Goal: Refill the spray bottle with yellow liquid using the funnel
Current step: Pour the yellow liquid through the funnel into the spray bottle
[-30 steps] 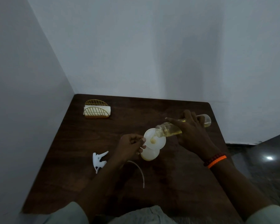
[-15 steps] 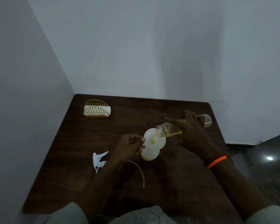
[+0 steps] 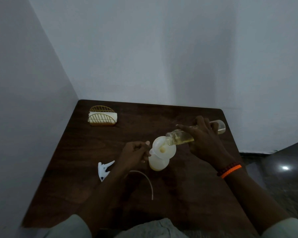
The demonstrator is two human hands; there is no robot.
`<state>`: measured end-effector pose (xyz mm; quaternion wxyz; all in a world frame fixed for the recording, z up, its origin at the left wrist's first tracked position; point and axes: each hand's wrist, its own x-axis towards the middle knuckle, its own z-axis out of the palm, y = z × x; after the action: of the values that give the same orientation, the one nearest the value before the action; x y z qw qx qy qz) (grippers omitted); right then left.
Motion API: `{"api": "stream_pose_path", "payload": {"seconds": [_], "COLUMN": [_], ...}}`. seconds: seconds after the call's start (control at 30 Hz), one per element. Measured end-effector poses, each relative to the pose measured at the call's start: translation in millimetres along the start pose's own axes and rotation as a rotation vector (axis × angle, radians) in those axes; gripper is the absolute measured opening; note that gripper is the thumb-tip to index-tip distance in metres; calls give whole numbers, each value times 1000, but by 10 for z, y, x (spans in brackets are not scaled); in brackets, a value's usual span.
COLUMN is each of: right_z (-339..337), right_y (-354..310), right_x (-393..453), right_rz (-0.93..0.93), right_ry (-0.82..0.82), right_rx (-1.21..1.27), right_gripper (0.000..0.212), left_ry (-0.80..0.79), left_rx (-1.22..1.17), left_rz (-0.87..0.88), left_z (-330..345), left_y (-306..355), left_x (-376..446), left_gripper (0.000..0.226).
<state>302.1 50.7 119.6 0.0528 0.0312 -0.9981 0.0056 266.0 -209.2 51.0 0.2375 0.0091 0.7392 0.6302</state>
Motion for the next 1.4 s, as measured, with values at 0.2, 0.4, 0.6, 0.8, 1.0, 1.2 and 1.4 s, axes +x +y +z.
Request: {"api": "stream_pose_path", "payload": {"seconds": [0.2, 0.4, 0.6, 0.8, 1.0, 1.2, 1.4], "right_z": [-20, 61, 204, 293, 402, 603, 694], "right_y": [-12, -5, -11, 5, 91, 129, 84], "right_x": [-5, -26, -36, -70, -146, -204, -256], "right_rz": [-1, 4, 35, 97, 185, 276, 330], "right_ry": [-6, -14, -52, -83, -69, -23, 51], "right_rx": [9, 46, 100, 227, 435, 665, 793], "right_gripper": [74, 76, 75, 68, 72, 72, 67], "left_ry": [124, 238, 229, 165, 129, 145, 128], "left_rx": [137, 325, 581, 724, 895, 966, 1030], "left_rz": [-71, -125, -114, -118, -31, -52, -22], "left_z": [-320, -598, -579, -519, -448, -317, -293], "left_y": [-101, -306, -458, -645, -772, -789, -839], "left_x": [169, 417, 598, 774, 833, 838, 859], "left_gripper": [17, 2, 8, 20, 47, 67, 62]}}
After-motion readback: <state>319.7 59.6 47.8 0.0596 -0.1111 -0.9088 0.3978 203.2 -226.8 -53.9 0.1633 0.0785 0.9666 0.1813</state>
